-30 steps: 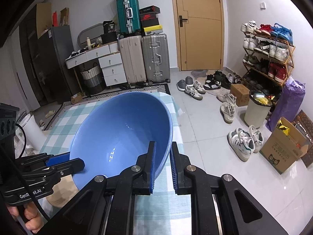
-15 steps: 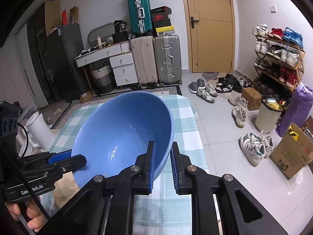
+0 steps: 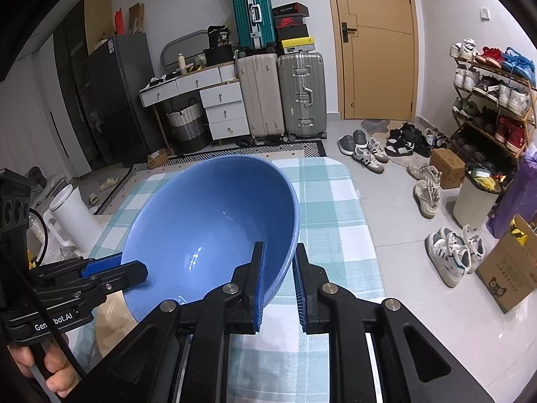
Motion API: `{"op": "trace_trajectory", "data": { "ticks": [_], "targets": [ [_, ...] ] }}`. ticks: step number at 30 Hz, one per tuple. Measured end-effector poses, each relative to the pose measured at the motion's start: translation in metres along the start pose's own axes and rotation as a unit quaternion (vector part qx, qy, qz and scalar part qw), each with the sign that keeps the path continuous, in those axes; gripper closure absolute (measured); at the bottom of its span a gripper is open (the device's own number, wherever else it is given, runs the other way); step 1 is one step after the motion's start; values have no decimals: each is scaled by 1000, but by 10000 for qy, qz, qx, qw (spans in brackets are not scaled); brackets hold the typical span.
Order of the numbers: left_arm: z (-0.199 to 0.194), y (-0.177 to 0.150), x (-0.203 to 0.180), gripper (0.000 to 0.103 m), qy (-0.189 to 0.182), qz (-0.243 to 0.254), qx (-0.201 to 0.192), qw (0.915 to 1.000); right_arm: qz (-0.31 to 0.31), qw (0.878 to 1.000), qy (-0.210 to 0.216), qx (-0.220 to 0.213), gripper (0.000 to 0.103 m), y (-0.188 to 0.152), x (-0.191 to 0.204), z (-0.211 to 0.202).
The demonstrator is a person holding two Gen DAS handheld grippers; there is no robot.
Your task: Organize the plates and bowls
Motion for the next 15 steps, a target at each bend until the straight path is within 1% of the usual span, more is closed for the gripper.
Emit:
{"op": "trace_trajectory", "data": {
  "ticks": [6, 15],
  "targets": [
    [10, 2, 14, 77, 57, -72, 50, 9999, -29, 10000, 47, 82, 87, 0, 7, 15],
    [31, -1, 35, 77, 97, -182, 202, 9996, -2, 9996, 69, 290, 87, -6, 5, 40]
  ]
}}
Point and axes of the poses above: each gripper's, at about its wrist camera, not at the fingertips, and z roughly the way its jaws point, x to its left, y to its top, the point moved 1 cm from there along z, roughly the way its jaws point, and after that the axes turned 9 degrees about z, right-handed, at the moved point
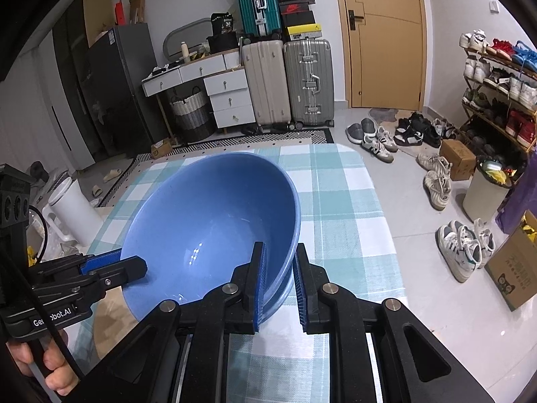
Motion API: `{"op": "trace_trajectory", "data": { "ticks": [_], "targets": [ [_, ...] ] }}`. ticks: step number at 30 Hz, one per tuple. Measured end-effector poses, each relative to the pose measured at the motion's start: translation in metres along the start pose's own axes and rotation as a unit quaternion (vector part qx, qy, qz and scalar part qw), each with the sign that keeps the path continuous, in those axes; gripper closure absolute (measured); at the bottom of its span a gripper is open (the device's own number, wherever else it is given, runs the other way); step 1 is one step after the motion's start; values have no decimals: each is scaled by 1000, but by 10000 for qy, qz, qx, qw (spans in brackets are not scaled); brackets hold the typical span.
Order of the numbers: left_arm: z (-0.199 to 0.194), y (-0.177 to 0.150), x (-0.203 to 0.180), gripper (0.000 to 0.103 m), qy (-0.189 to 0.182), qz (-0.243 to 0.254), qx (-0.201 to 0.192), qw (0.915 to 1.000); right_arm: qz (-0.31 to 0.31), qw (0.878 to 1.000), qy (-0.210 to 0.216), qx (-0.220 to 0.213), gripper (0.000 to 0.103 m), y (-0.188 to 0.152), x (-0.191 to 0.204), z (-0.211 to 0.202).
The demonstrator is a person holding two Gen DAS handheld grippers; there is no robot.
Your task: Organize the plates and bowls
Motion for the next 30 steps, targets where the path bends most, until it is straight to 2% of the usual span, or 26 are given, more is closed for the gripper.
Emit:
{"op": "trace_trajectory", "data": {
  "ticks": [14, 30],
  "targets": [
    [39, -6, 22, 77, 217, 24, 262, 9994, 1, 9995, -33, 325, 87, -10, -1, 42],
    [53, -9, 15, 77, 582, 408, 260, 9971, -158, 9987, -298, 391, 86, -20, 0, 57]
  ]
}}
Point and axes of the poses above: each gripper's, at about its wrist camera, not at the fingertips, and z roughly the way its jaws point, x to its left, y to its top, the point moved 1 cm from there along z, roughly the way its jaws point, and after that the axes turned 9 degrees about z, right-handed, at the moved point
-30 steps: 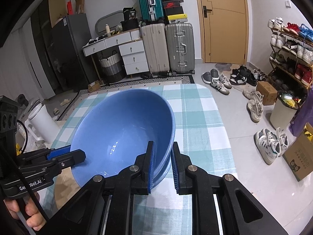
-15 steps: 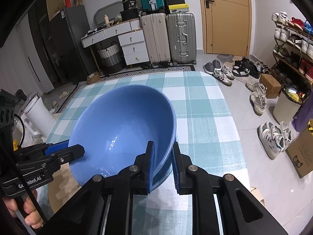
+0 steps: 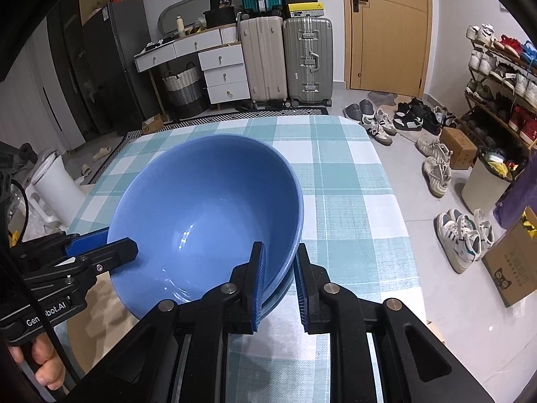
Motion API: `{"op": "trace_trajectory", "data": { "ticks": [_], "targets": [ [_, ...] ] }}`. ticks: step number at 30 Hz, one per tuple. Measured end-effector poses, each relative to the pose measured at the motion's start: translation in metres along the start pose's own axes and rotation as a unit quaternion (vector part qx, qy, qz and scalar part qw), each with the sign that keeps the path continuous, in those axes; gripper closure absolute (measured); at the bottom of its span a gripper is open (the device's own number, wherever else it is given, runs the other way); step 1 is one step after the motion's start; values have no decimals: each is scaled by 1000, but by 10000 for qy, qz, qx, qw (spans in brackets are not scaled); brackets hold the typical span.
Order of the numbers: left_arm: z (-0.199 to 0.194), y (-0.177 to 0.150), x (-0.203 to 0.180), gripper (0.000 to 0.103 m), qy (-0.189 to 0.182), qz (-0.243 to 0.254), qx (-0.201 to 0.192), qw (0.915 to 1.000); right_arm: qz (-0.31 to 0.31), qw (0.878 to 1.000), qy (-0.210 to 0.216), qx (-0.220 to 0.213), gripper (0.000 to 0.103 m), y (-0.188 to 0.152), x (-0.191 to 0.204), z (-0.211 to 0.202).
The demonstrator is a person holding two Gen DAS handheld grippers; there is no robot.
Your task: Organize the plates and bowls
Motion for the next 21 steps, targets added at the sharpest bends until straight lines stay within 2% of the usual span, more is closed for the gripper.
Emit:
{"op": "trace_trajectory", "data": {
  "ticks": [15, 21],
  "targets": [
    [5, -2, -15, 76, 678, 482, 37, 9965, -135, 9998, -138, 1, 86, -6, 0, 6],
    [14, -3, -11, 76, 730, 449, 176, 9962, -239, 9994, -249, -40, 86, -8, 3, 9]
  ]
}}
Point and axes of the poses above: each gripper's, at about its wrist camera, not at the fingertips, and z roughly the way its jaws point, x to its left, y to its top, the point moved 1 cm from there along z, roughly the way its jaws point, and after that the axes turned 9 degrees about z, right-handed, at the moved point
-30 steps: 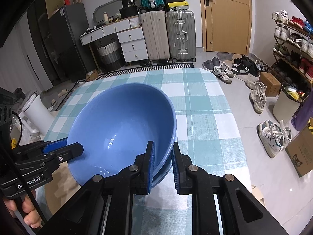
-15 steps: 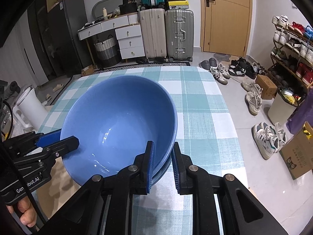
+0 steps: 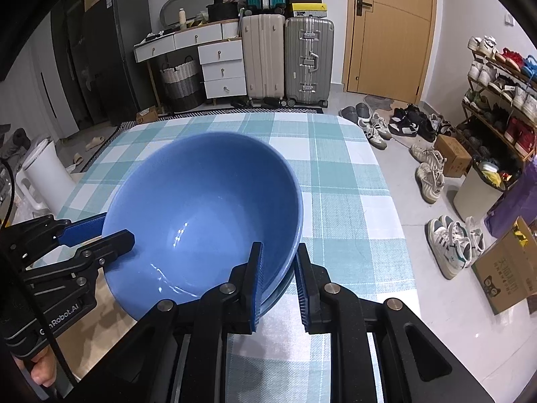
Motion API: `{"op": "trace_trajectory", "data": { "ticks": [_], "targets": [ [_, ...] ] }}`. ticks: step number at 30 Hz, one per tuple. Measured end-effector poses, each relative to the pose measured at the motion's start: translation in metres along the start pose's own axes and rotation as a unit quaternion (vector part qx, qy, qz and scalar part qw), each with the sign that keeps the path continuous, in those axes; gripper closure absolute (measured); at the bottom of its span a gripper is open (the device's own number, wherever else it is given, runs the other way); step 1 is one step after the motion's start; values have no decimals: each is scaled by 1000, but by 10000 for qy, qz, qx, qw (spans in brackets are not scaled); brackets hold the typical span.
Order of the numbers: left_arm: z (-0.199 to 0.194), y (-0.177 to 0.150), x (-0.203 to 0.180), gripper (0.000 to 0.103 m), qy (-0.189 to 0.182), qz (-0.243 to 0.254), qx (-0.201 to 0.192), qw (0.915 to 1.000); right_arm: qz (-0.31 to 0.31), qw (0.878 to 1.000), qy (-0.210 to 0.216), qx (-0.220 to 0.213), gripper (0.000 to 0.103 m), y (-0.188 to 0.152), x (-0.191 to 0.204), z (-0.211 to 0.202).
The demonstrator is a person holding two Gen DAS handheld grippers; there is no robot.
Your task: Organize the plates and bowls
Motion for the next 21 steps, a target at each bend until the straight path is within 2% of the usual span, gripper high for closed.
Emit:
{"op": "trace_trajectory", "data": {
  "ticks": [13, 17, 20, 21],
  "targets": [
    [5, 0, 1, 76, -7, -17, 19, 10000, -30, 10000, -57, 51, 85, -2, -5, 4],
    [8, 0, 7, 75, -126, -79, 30, 9999, -5, 10000, -38, 72, 84, -2, -9, 3],
    [9, -1, 13, 71, -221, -148, 28, 9996, 25, 9999, -2, 111, 79, -1, -9, 1],
    [9, -1, 15, 70, -256, -166, 32, 9995, 29, 9999, 18, 113, 74, 0, -10, 0]
  ]
}}
Point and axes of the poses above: each gripper's, at about its wrist camera, not at the fingertips, and z roughly the way its jaws point, x to its left, y to its top, the point moved 1 cm from there along z, roughly the way its jaws point, and after that the axes turned 9 degrees about z, right-handed, at the moved point
